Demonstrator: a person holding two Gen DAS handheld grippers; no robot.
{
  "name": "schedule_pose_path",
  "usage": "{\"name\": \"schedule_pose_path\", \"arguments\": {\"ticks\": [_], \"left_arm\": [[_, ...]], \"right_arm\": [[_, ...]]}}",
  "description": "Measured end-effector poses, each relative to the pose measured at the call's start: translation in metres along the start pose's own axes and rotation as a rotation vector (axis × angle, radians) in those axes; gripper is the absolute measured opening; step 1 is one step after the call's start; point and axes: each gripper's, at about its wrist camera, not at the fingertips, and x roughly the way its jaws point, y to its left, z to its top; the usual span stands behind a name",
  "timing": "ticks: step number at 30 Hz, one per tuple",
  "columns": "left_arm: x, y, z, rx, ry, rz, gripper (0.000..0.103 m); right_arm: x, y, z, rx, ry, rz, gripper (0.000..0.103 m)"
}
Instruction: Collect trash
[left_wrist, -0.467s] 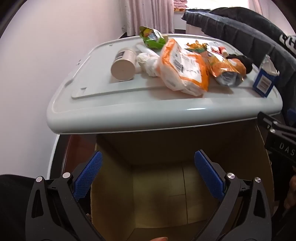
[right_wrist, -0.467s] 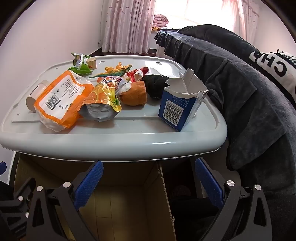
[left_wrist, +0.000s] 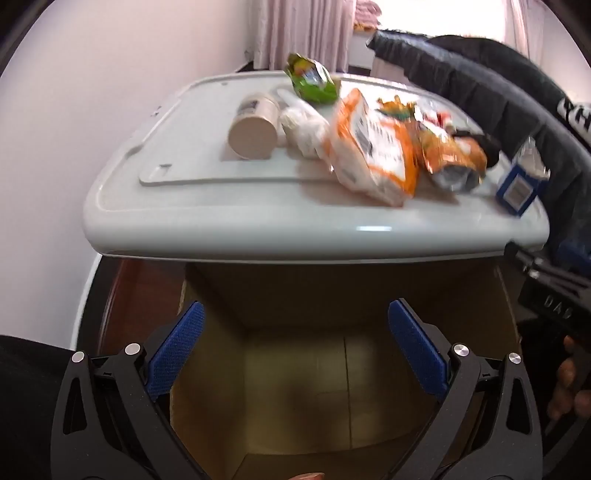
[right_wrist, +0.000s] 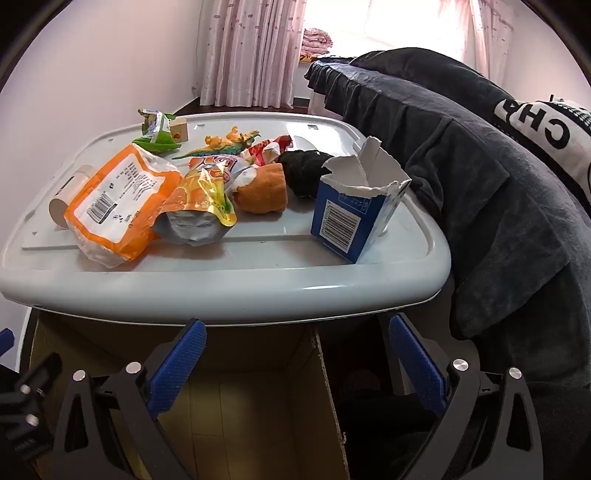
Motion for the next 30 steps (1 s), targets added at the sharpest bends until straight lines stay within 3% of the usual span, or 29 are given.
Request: {"name": "schedule_pose_path", "arguments": {"ticks": [9, 17, 23, 30], "left_arm": [[-0.003, -0.002, 0.004, 0.038, -0.01, 0.075, 0.097], [-0.007, 0.004, 0.014, 0.017, -0.019, 0.019, 0.097], [-0.013, -0.009, 0.015, 0.085, -0.061, 0.043, 0.097], [-0.007, -0.007, 0.016, 0.063, -0.028, 0.04, 0.097]], "right_arm": [[0.0, -0.004, -0.001, 0.009, -0.005, 0.015, 0.098], [0.001, -0.005, -0.001, -0.001, -0.027, -0.015, 0.098], [0.002, -0.01, -0.001, 0.014, -0.031, -0.007, 0.098], [0.002, -0.008, -0.002, 0.004, -0.036, -0.011, 0.098]]}}
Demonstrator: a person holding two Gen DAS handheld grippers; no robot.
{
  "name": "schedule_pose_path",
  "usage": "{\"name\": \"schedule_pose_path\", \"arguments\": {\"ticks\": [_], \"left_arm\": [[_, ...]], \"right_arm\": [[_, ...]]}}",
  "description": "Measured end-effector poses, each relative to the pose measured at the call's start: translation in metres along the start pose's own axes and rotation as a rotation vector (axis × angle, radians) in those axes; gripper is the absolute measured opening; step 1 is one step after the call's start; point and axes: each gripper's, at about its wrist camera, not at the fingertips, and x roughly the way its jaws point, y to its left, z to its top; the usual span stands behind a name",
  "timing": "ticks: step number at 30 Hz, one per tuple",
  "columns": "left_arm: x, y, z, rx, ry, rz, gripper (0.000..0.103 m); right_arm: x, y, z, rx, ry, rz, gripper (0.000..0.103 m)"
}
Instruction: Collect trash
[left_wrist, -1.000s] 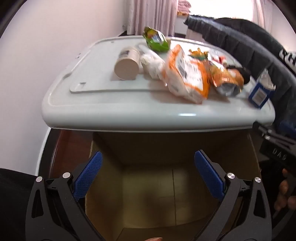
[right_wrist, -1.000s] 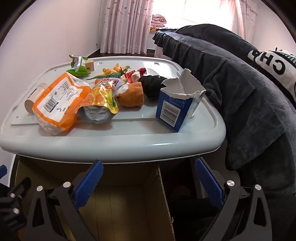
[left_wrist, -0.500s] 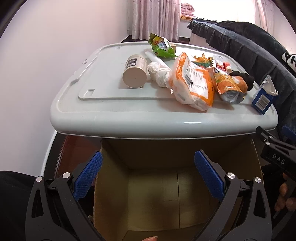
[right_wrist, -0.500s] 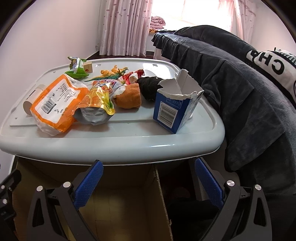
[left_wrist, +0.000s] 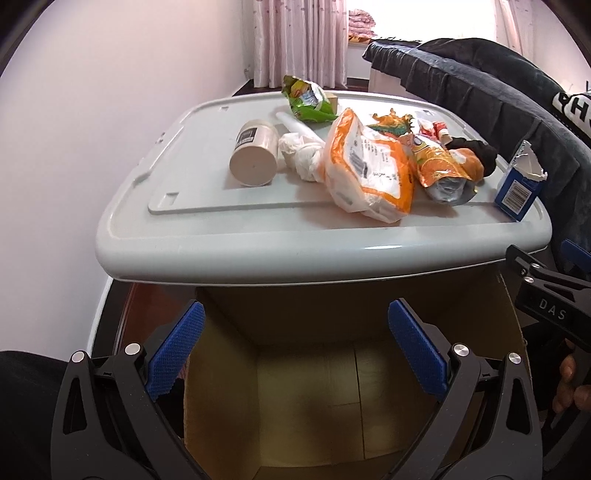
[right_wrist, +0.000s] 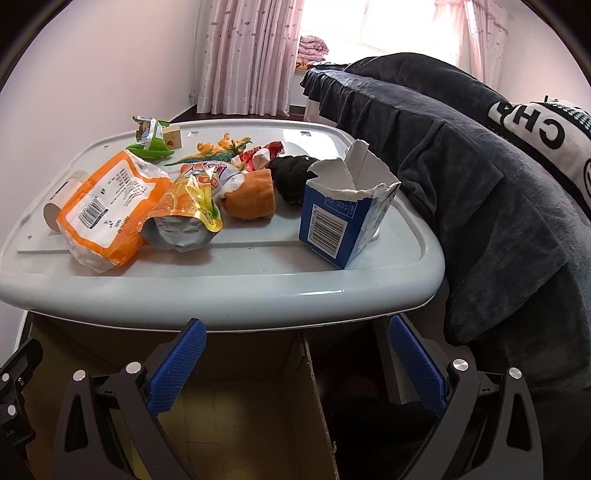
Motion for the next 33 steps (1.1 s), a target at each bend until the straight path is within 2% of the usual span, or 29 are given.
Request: {"name": "schedule_pose_path", "arguments": {"ticks": [7, 14, 19, 24, 33], "left_arm": [[0.005, 0.009, 0.0, -0.052, 0.019, 0.032, 0.097], [0.007, 0.02, 0.001, -0.125, 0.025, -0.027, 0.097], [0.004, 0.016, 0.002, -0.085, 0.011, 0.002, 0.097], [0.003, 0.008, 0.001, -0.039, 0.005, -0.009, 0.097], [0.004, 0.011, 0.001, -0.064, 0.005, -0.031, 0.097]], "right_arm": [[0.001, -0.002, -0.001, 0.008, 0.001, -0.007, 0.098], [0.0, -0.001, 0.0, 0.001, -0.01, -0.014, 0.098], [0.0, -0.004, -0.001, 0.001, -0.017, -0.025, 0.098], [0.001, -0.007, -0.001, 0.014, -0.017, -0.024, 0.098], [0.001, -0.008, 0.0, 0.022, -0.022, -0.026, 0.098]]}}
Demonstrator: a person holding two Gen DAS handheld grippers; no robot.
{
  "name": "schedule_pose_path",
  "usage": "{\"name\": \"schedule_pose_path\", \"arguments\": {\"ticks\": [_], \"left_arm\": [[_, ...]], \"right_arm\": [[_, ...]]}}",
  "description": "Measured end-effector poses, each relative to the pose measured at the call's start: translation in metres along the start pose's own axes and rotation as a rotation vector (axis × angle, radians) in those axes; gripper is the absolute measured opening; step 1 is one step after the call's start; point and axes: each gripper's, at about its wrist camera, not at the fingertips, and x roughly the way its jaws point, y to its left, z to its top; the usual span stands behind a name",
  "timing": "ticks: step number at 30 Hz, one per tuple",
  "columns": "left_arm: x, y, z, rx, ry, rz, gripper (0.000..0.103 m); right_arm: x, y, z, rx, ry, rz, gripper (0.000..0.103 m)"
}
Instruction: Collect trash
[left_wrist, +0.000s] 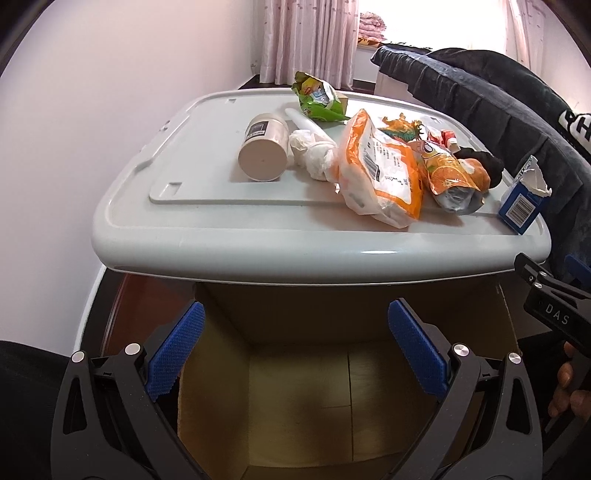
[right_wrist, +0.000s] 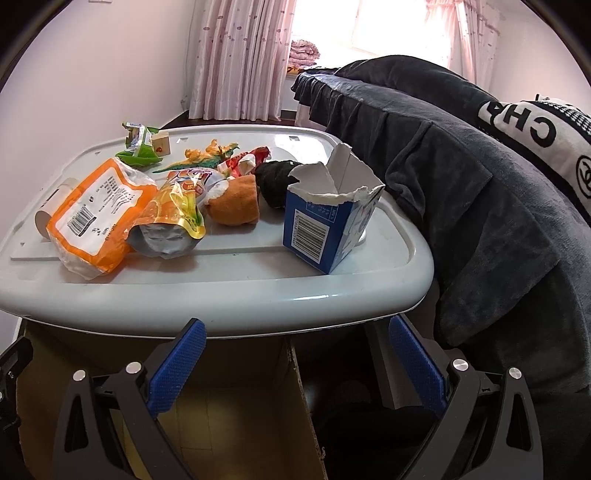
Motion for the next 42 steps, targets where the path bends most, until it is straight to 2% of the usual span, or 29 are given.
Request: {"name": "schedule_pose_path", "arguments": {"ticks": [6, 17, 22, 32, 42], "left_arm": [[0.0, 0.003, 0.0, -0.018, 0.002, -0.01, 0.097], [-0.008, -0.005, 0.0, 0.011, -0.012, -0.028, 0.097], [-0.014, -0.007, 0.0, 0.023, -0.022, -0.041, 0.097], [-0.019, -0.002, -0.003, 0.006, -0.003, -0.062, 0.097], [-0.014, 0.0, -0.006, 0.007, 0.021, -0.052, 0.097]], "right_arm": [[0.002, -0.004, 0.002, 0.023, 0.0, -0.01, 0.098], [0.016, -0.013, 0.017, 0.108, -0.004, -0.051, 0.098], [0.034, -0.021, 0.026, 0.193, 0.007, -0.064, 0.098], [0.072, -0.021, 0.05, 0.268, -0.003, -0.139, 0.098], [0.095, -0.029, 0.071, 0.354, 0.017, -0.211, 0.098]]}}
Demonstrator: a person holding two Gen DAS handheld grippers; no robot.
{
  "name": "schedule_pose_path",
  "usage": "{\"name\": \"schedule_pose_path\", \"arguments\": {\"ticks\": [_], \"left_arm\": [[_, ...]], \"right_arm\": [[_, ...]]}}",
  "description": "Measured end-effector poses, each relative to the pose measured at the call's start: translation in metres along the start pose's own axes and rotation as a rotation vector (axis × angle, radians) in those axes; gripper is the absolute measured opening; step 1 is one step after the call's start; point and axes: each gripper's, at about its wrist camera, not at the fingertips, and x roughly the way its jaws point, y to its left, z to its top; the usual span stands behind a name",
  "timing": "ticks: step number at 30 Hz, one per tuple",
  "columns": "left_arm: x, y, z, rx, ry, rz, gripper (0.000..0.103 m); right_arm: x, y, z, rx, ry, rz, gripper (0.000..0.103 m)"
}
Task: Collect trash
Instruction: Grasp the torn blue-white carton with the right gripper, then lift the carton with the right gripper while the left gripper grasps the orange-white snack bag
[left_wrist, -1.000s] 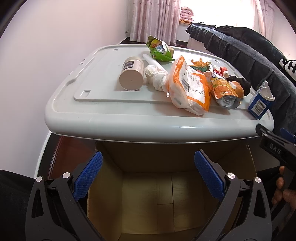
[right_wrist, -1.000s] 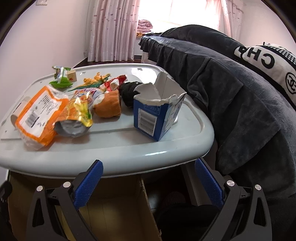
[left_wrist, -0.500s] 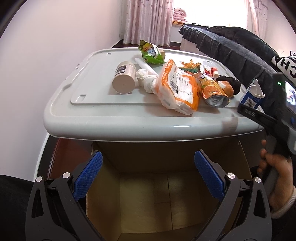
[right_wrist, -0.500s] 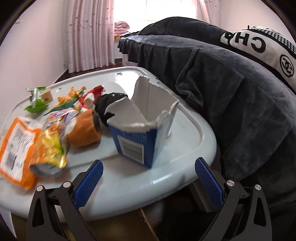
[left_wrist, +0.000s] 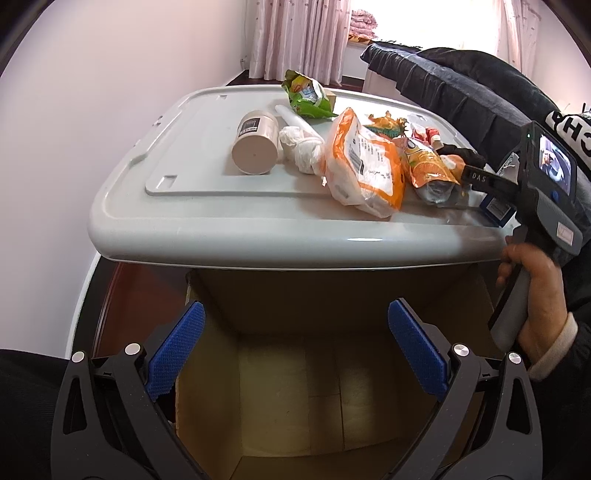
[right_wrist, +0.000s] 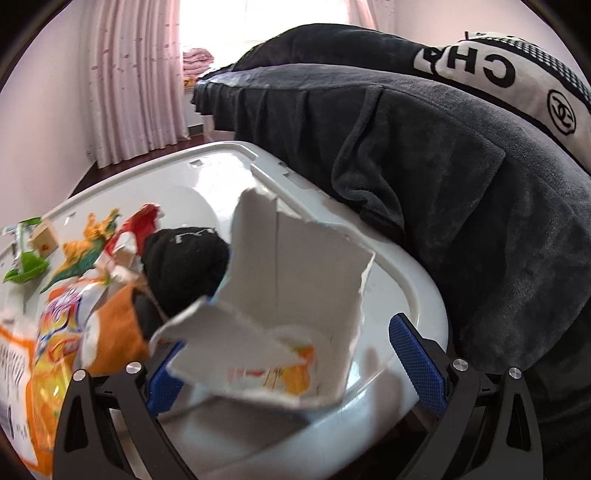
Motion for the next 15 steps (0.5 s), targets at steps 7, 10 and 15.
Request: {"name": "schedule_pose_path", "arguments": {"ticks": [7, 10, 15], "left_arm": [[0.002, 0.002, -0.001, -0.01, 0.004, 0.005, 0.097], [0.004, 0.0, -0.002, -0.004, -0.001, 0.014, 0.097], [0.007, 0.002, -0.003, -0.014, -0.001, 0.026, 0.097]], "right_arm": [[0.007, -0.015, -0.003, 0.045, 0.012, 0.075, 0.048], [0.005, -0.018, -0.002, 0.034, 0.018, 0.103, 0.047], [-0.027, -0.03, -0.002, 0.016, 0.014, 0.178, 0.047]]}}
